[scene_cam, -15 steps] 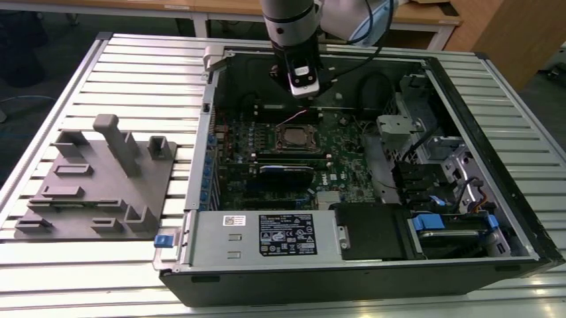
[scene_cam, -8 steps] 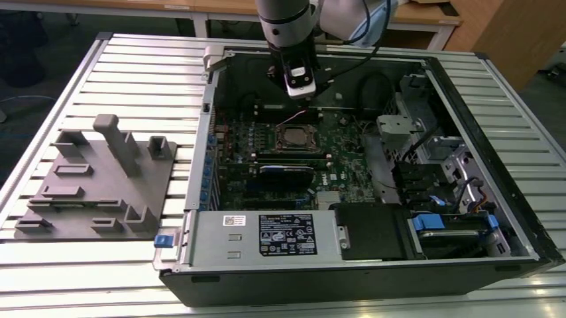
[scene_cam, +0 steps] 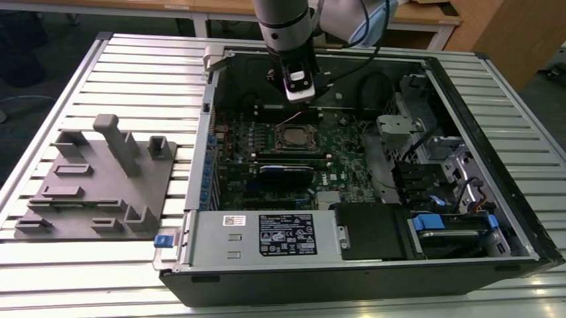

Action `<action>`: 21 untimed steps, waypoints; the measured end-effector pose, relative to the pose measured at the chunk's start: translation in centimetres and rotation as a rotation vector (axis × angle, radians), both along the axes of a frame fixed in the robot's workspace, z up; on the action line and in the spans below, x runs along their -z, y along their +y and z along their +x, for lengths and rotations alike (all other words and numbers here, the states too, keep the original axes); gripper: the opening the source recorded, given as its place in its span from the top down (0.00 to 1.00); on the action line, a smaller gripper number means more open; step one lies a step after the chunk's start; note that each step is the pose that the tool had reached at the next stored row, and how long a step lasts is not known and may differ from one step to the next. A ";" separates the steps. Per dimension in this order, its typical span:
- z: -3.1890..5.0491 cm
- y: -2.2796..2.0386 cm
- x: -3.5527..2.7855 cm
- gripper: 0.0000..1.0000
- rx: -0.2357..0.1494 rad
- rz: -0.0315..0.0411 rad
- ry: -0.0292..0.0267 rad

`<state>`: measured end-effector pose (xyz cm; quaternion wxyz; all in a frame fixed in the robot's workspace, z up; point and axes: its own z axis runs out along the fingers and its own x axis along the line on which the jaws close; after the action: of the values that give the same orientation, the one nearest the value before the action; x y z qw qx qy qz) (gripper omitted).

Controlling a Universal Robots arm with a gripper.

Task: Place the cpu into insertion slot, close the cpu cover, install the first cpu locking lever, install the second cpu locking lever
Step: 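Install the first cpu locking lever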

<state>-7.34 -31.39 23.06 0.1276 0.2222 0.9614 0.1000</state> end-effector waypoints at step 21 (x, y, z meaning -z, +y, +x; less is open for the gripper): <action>-0.10 -0.11 1.25 0.90 0.058 -0.0002 -0.0018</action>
<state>-7.44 -31.50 21.81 0.1313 0.2497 0.9545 0.0964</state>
